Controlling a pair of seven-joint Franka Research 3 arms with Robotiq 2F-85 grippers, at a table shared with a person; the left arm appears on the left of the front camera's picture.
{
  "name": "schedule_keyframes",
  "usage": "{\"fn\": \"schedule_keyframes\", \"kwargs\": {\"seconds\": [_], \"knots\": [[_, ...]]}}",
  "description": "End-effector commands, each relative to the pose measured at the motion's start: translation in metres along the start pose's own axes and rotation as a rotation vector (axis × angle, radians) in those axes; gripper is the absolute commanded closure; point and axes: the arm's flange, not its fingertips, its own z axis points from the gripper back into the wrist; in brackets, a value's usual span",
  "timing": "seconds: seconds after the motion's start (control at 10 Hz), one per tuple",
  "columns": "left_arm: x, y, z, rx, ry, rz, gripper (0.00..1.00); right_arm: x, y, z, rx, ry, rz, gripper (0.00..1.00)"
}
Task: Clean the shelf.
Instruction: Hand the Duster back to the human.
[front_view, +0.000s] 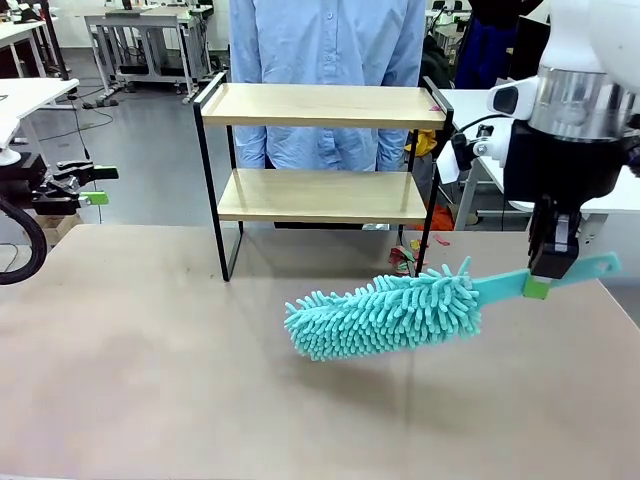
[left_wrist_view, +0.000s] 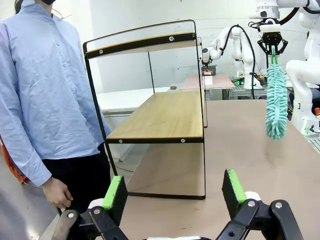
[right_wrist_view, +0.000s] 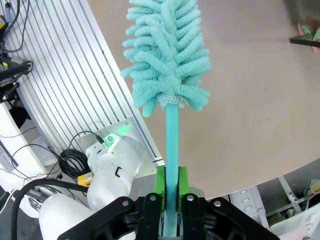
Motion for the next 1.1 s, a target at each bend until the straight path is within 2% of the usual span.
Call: {"fn": "schedule_keyframes", "kwargs": {"seconds": [0.0, 0.5, 0.7, 0.8, 0.9, 1.0], "knots": [[0.003, -0.002, -0.001, 0.001, -0.004, -0.013, 0.0, 0.0, 0.0, 0.0, -0.005, -0.002, -0.004, 0.87], [0.0, 0.0, 0.0, 0.0, 0.0, 0.0, 0.0, 0.0, 0.0, 0.0, 0.0, 0.0, 0.0, 0.87], [0.025, -0.044, -0.012, 0.032, -0.022, 0.004, 0.0, 0.009, -0.052, -0.003, 0.025, -0.179, 0.113, 0.87], [0.033, -0.065, -0.01, 0.054, -0.01, 0.015, 0.0, 0.006, -0.07, -0.007, 0.019, -0.235, 0.164, 0.87], [0.036, -0.089, -0.012, 0.083, 0.065, 0.051, 0.0, 0.0, -0.086, -0.009, 0.008, -0.292, 0.213, 0.87], [0.046, -0.114, -0.017, 0.077, 0.085, 0.08, 0.0, -0.002, -0.099, -0.011, -0.005, -0.34, 0.317, 0.87]]}}
